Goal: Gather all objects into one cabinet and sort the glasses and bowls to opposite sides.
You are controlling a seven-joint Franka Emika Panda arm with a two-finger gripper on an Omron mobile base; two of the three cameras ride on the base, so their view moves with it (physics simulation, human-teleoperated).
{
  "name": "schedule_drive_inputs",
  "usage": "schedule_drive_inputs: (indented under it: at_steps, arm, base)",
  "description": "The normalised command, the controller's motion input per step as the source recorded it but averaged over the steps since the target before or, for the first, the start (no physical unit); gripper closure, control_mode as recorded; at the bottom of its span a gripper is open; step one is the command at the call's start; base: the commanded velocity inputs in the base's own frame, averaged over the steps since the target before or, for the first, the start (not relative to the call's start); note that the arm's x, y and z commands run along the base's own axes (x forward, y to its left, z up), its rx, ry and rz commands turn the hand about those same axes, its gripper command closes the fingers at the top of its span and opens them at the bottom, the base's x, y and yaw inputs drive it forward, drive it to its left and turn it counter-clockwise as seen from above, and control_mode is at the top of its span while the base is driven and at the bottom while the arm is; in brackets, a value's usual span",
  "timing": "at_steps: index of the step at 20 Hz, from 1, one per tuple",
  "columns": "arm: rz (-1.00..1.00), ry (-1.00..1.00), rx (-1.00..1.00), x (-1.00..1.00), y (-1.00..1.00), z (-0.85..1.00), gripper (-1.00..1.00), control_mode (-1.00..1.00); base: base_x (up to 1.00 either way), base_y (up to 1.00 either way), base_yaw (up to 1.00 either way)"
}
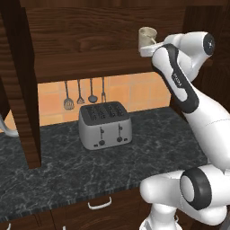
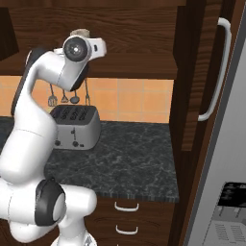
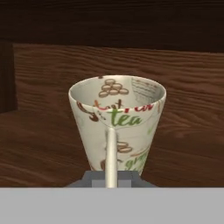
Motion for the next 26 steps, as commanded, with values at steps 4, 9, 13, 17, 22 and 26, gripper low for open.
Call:
schedule_drive_inputs:
  at_steps: [4, 9, 13, 17, 22, 26]
  arm:
    - [0.09, 0.2, 0.1, -0.15, 0.0, 0.31, 1.0, -1.0]
    - [0.07, 0.16, 0.14, -0.04, 0.0, 0.35, 1.0, -1.0]
    - [0.0, 0.0, 0.0, 0.0, 0.0, 0.0, 1.0, -1.0]
    - [0.0, 0.0, 0.0, 0.0, 0.0, 0.0, 1.0, -1.0]
    - [0.0, 0.02, 0.0, -0.05, 0.0, -0.03, 1.0, 1.0]
    - [0.0, 0.0, 0.0, 0.0, 0.0, 0.0, 1.0, 1.0]
  base:
    - [0.0, 0.0, 0.0]
    - [0.0, 0.0, 0.0]
    - [0.0, 0.0, 0.0]
    - [0.0, 0.0, 0.0]
    - [-0.12, 0.01, 0.0]
    - [-0.96, 0.06, 0.0]
